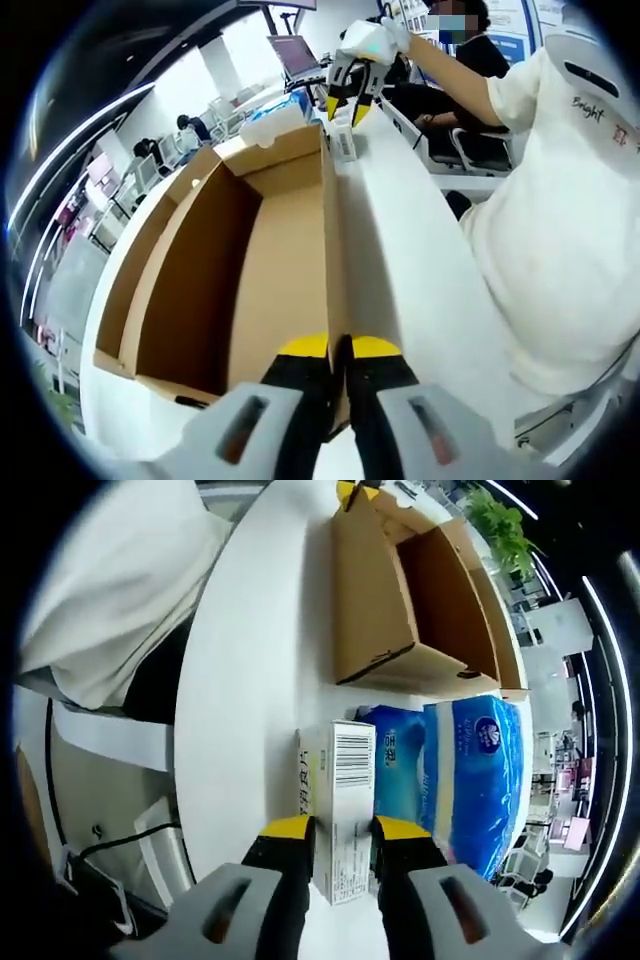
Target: Operate the shoe box by opening the lid, removing the specified soft item, and placing it in the target area until the item is outside and the box remains undamaged.
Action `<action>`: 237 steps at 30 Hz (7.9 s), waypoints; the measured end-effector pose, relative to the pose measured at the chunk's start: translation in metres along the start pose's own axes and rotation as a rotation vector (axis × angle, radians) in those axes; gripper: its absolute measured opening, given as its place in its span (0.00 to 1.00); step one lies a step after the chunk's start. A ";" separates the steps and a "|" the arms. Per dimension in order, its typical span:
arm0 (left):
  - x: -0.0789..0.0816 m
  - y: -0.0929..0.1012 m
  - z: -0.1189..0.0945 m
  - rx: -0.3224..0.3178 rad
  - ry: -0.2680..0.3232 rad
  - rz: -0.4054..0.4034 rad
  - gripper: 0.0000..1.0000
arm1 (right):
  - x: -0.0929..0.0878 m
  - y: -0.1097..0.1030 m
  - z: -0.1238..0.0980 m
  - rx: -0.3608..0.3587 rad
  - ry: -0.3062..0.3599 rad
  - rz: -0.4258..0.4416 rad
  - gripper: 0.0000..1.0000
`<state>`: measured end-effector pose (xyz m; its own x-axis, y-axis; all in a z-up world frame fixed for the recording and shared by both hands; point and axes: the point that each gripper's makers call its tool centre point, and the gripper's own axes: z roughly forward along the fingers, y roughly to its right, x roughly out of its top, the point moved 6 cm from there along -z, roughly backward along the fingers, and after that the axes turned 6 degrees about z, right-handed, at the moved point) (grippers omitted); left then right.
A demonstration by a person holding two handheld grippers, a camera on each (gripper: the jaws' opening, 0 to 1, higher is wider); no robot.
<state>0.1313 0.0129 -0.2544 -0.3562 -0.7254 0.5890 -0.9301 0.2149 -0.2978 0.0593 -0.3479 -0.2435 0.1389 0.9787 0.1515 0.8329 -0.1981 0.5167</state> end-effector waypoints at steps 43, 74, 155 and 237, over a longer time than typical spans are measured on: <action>0.007 0.009 0.000 -0.011 -0.013 -0.021 0.04 | -0.002 0.014 -0.070 -0.339 0.826 0.862 0.16; 0.004 0.005 0.000 -0.032 -0.027 -0.045 0.02 | 0.078 0.109 -0.082 -0.403 0.792 0.964 0.15; -0.002 -0.003 0.000 -0.053 -0.023 -0.017 0.02 | 0.119 0.249 0.099 -0.057 0.134 1.308 0.19; -0.014 -0.022 -0.001 -0.033 -0.126 -0.170 0.03 | 0.123 0.236 0.031 -0.497 0.502 1.212 0.02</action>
<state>0.1564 0.0188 -0.2558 -0.1823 -0.8288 0.5291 -0.9790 0.1027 -0.1763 0.2894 -0.2723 -0.1286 0.3340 0.0853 0.9387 0.0464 -0.9962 0.0740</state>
